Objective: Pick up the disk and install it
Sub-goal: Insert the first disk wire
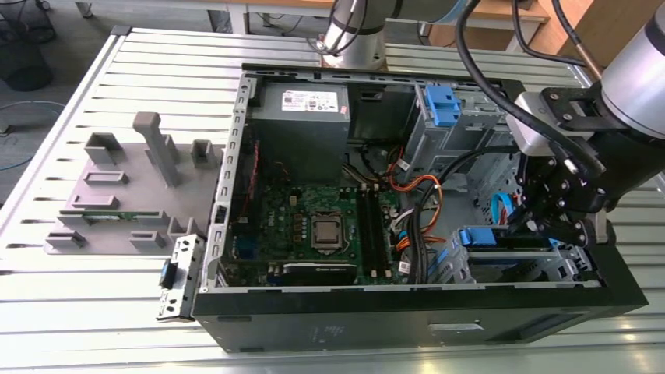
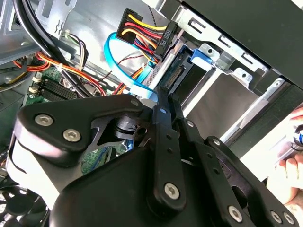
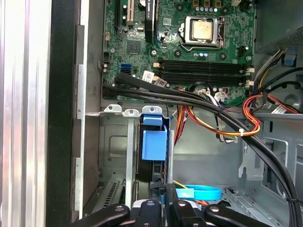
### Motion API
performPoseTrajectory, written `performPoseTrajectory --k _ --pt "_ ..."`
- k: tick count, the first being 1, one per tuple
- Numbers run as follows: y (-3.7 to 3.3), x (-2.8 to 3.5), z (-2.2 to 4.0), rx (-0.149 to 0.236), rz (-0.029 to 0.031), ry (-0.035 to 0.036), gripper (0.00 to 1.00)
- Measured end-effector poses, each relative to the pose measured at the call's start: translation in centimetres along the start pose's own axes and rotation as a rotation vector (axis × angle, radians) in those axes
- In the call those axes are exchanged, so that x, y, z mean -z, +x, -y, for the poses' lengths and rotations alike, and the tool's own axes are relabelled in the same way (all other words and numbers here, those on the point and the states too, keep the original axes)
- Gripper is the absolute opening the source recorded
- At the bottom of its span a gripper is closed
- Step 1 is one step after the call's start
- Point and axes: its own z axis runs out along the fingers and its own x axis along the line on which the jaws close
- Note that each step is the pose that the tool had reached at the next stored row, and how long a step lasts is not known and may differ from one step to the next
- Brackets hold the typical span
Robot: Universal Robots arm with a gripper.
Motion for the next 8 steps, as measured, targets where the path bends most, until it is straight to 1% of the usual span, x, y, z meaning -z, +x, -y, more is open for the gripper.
performPoseTrajectory --k 5,8 --pt "0.01 -0.05 0.0 0.0 -0.0001 0.0 0.16" --pt "0.02 -0.2 0.0 0.0 0.0 0.0001 0.16"
